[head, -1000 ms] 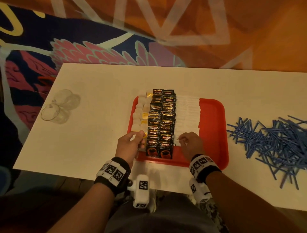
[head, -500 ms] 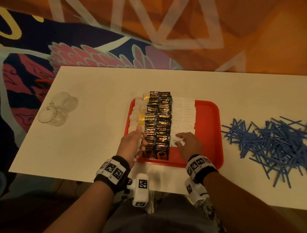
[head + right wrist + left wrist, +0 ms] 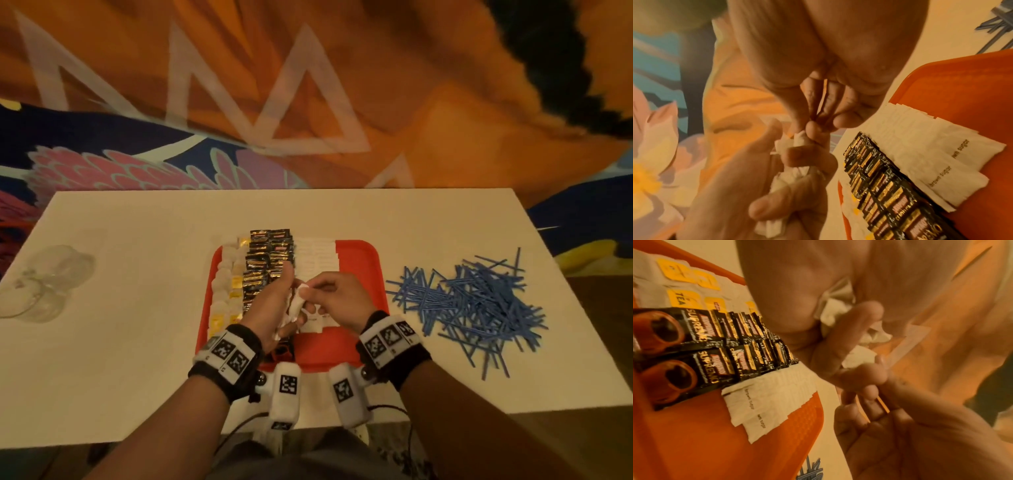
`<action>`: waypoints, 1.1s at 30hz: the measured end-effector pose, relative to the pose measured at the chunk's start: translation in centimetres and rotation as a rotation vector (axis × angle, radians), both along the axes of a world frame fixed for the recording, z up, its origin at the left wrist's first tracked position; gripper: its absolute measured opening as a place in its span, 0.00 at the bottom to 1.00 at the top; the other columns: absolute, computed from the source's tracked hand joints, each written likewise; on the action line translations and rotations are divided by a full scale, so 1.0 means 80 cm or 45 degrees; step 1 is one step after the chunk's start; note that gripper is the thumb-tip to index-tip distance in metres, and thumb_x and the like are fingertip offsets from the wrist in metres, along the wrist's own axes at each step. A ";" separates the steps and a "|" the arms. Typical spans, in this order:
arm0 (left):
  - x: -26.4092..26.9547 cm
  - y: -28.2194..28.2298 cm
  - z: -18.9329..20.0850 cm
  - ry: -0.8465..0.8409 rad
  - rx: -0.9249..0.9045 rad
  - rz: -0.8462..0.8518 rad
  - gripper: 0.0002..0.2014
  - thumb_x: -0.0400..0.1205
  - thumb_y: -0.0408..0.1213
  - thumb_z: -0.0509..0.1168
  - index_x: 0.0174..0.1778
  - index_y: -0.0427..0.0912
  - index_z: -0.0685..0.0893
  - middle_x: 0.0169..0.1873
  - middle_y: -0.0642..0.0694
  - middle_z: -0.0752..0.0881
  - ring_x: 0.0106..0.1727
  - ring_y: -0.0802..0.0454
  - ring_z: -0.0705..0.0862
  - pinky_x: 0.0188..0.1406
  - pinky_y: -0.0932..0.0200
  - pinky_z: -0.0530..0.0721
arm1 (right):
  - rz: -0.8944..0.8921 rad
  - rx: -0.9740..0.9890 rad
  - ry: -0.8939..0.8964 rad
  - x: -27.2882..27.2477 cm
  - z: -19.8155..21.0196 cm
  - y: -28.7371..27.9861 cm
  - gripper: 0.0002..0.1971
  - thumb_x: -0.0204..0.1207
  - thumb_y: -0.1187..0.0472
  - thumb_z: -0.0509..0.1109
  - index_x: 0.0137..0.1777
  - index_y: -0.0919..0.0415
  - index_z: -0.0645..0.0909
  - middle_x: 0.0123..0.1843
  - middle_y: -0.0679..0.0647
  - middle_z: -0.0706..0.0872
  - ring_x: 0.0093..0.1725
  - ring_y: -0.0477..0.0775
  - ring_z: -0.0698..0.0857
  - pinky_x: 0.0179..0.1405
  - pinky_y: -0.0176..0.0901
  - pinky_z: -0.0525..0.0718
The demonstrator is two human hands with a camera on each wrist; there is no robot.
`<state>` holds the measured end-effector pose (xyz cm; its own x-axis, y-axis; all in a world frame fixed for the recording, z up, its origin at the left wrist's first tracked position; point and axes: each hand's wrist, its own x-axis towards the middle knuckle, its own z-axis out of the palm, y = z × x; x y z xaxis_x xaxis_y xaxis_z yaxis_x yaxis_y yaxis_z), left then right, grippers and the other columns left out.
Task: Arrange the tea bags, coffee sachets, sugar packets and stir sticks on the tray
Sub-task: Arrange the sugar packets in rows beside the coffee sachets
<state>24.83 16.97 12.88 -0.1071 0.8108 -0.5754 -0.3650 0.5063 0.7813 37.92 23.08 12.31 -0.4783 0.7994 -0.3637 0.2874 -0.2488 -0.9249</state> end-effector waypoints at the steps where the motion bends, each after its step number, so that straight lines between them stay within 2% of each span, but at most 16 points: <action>1: 0.002 0.001 0.004 0.024 0.034 -0.027 0.30 0.87 0.60 0.53 0.52 0.32 0.83 0.29 0.41 0.84 0.17 0.54 0.75 0.10 0.67 0.61 | -0.063 -0.037 0.030 0.005 0.004 0.002 0.05 0.76 0.64 0.76 0.39 0.57 0.85 0.32 0.54 0.87 0.32 0.47 0.84 0.33 0.38 0.80; 4: 0.006 0.002 0.006 0.143 0.097 -0.060 0.19 0.85 0.50 0.64 0.57 0.35 0.85 0.37 0.43 0.86 0.27 0.54 0.80 0.11 0.67 0.63 | -0.209 -0.087 0.075 0.018 0.013 0.007 0.03 0.77 0.64 0.75 0.44 0.59 0.84 0.40 0.53 0.88 0.38 0.47 0.86 0.37 0.40 0.83; 7: 0.009 0.003 0.008 0.197 0.084 -0.002 0.10 0.85 0.41 0.68 0.52 0.38 0.88 0.40 0.43 0.87 0.34 0.55 0.83 0.12 0.66 0.64 | -0.273 -0.032 0.070 0.025 0.019 0.010 0.03 0.75 0.63 0.77 0.43 0.57 0.85 0.41 0.53 0.89 0.38 0.46 0.88 0.36 0.38 0.84; 11: 0.016 0.009 0.013 0.046 0.080 0.121 0.05 0.84 0.36 0.68 0.50 0.39 0.87 0.36 0.46 0.85 0.41 0.53 0.85 0.12 0.66 0.64 | -0.347 0.030 0.052 0.031 0.023 0.010 0.05 0.72 0.63 0.80 0.41 0.57 0.86 0.36 0.52 0.89 0.36 0.46 0.88 0.31 0.34 0.83; 16: 0.021 0.015 0.016 0.248 0.129 0.246 0.06 0.81 0.35 0.73 0.52 0.42 0.88 0.47 0.44 0.90 0.49 0.52 0.90 0.15 0.62 0.68 | -0.360 0.094 -0.024 0.040 0.024 0.009 0.06 0.73 0.64 0.79 0.37 0.56 0.86 0.33 0.52 0.90 0.36 0.48 0.89 0.36 0.40 0.86; 20: 0.017 0.014 0.015 0.300 0.164 0.292 0.10 0.80 0.38 0.75 0.57 0.45 0.88 0.46 0.43 0.90 0.42 0.54 0.89 0.16 0.62 0.68 | -0.374 0.036 0.051 0.045 0.023 0.009 0.04 0.74 0.66 0.77 0.40 0.58 0.85 0.40 0.54 0.89 0.40 0.49 0.86 0.35 0.36 0.84; 23: 0.020 0.011 0.017 0.287 0.197 0.168 0.10 0.80 0.37 0.74 0.56 0.43 0.87 0.46 0.41 0.90 0.47 0.50 0.92 0.15 0.64 0.67 | -0.341 -0.034 0.095 0.041 0.021 0.010 0.06 0.72 0.60 0.80 0.46 0.58 0.85 0.46 0.55 0.90 0.45 0.50 0.88 0.38 0.38 0.84; 26: 0.023 0.010 0.014 0.404 0.255 0.169 0.08 0.80 0.37 0.75 0.54 0.45 0.88 0.47 0.41 0.91 0.44 0.49 0.92 0.19 0.65 0.71 | -0.315 -0.052 0.078 0.036 0.022 0.009 0.09 0.74 0.62 0.78 0.50 0.65 0.85 0.44 0.57 0.91 0.42 0.47 0.89 0.36 0.37 0.84; 28: 0.023 0.011 0.009 0.523 0.288 0.245 0.08 0.77 0.39 0.77 0.50 0.49 0.89 0.46 0.44 0.91 0.35 0.50 0.86 0.25 0.61 0.73 | -0.313 -0.074 0.072 0.035 0.022 0.006 0.11 0.75 0.62 0.77 0.53 0.69 0.84 0.44 0.58 0.91 0.40 0.46 0.90 0.36 0.37 0.84; 30: 0.023 0.013 0.006 0.579 0.322 0.314 0.08 0.76 0.38 0.79 0.47 0.53 0.90 0.40 0.51 0.85 0.33 0.54 0.78 0.30 0.58 0.74 | -0.281 -0.119 0.068 0.036 0.021 0.004 0.12 0.77 0.62 0.76 0.55 0.70 0.83 0.44 0.59 0.91 0.40 0.47 0.90 0.35 0.37 0.84; 32: 0.024 0.013 0.005 0.597 0.354 0.319 0.09 0.74 0.38 0.80 0.45 0.56 0.89 0.37 0.53 0.80 0.34 0.52 0.79 0.33 0.54 0.77 | -0.243 -0.151 0.074 0.038 0.022 0.003 0.12 0.77 0.63 0.76 0.55 0.69 0.82 0.45 0.59 0.91 0.41 0.49 0.91 0.36 0.38 0.85; 33: 0.024 0.013 0.004 0.611 0.372 0.297 0.10 0.74 0.38 0.80 0.44 0.58 0.89 0.38 0.51 0.81 0.37 0.49 0.82 0.36 0.50 0.81 | -0.235 -0.150 0.096 0.039 0.023 0.002 0.10 0.76 0.63 0.76 0.54 0.67 0.82 0.45 0.58 0.91 0.42 0.49 0.90 0.38 0.39 0.85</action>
